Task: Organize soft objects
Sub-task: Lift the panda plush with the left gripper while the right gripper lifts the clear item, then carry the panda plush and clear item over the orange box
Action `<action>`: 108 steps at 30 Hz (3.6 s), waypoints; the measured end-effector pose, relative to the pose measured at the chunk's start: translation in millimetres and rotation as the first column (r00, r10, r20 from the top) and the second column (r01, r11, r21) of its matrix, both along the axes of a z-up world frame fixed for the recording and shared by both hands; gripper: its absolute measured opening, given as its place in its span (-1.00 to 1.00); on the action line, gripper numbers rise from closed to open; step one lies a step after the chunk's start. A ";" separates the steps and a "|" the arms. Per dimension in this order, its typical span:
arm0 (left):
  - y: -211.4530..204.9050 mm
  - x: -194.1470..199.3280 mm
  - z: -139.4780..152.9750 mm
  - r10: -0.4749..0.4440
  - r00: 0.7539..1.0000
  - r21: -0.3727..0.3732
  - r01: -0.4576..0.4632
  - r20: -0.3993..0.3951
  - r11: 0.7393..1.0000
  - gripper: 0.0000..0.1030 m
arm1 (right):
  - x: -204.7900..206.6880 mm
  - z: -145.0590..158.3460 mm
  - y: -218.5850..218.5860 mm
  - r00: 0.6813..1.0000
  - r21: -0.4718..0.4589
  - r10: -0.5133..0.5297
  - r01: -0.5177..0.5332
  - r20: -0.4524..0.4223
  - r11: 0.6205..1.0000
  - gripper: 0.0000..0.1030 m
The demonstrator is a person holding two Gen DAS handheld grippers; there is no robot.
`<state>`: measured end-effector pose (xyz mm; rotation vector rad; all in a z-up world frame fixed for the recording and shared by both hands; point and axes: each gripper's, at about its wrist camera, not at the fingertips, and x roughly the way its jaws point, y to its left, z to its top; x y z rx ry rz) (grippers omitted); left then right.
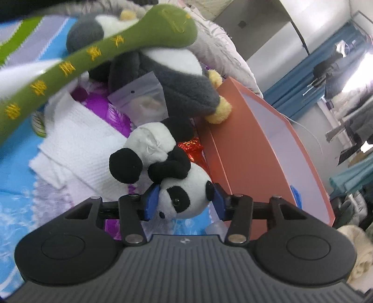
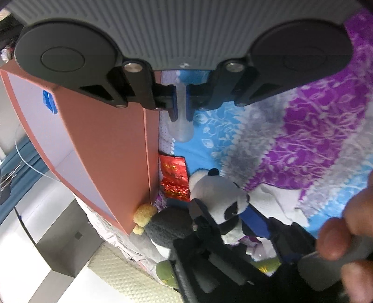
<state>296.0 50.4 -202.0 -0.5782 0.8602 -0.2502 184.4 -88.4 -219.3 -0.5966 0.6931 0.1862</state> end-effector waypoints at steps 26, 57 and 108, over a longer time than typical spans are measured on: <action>59.5 -174.5 15.4 -0.014 0.997 0.088 0.021 -0.080 0.996 0.07 | -57.1 30.7 -8.0 0.957 0.436 0.099 0.031 -0.271 0.899 -0.74; 54.1 -194.2 -10.9 0.168 0.978 0.071 -0.161 -0.120 0.984 0.27 | -53.5 13.9 -3.0 0.913 0.396 0.160 0.002 -0.375 0.918 -0.40; 13.7 -143.2 158.9 0.003 0.970 0.206 -0.054 0.241 0.977 0.11 | -3.4 193.1 -47.7 0.995 0.521 0.090 -0.099 0.042 0.848 -0.64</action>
